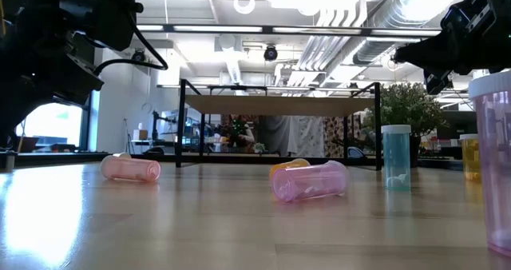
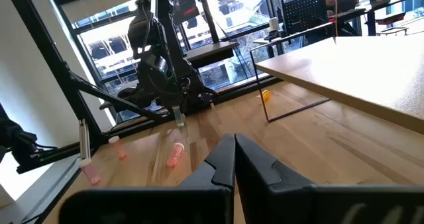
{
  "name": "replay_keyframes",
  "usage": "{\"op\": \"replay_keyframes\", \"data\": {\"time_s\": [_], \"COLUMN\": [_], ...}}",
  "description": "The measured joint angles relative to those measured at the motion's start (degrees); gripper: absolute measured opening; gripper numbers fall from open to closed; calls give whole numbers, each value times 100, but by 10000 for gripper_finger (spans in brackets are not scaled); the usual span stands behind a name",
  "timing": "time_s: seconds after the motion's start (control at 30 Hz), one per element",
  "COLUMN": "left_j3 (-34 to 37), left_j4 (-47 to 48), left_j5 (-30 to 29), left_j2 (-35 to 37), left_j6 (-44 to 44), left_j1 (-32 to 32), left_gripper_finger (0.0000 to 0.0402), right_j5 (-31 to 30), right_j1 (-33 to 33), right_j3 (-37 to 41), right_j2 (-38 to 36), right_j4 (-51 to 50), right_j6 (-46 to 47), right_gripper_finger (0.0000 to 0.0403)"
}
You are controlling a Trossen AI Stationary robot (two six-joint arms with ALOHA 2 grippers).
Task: Pick and place medicine bottles onto shelf by color
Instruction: Put the left blue pill bottle on the shelf
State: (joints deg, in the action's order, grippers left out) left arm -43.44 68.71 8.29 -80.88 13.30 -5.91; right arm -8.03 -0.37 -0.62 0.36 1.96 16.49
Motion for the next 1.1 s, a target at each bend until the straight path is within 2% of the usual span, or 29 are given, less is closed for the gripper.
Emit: {"op": "replay_keyframes", "data": {"time_s": [0.23,0.6,0.8,1.1], "left_j3": [0,-54,-94,14], "left_j4": [2,91,246,246], "left_j5": [6,71,39,321], "left_j2": [2,4,7,7], "left_j6": [142,157,258,257], "left_j1": [0,0,0,-2], "left_gripper_finger": [108,192,196,197], "right_j5": [-4,-9,-11,-33], "right_j1": [-1,-1,1,0], "right_j3": [0,0,0,0], "right_j2": [0,0,-2,0], "right_j4": [0,0,0,0], "right_j6": [0,0,0,0], "right_gripper_finger": [0,0,0,0]}}
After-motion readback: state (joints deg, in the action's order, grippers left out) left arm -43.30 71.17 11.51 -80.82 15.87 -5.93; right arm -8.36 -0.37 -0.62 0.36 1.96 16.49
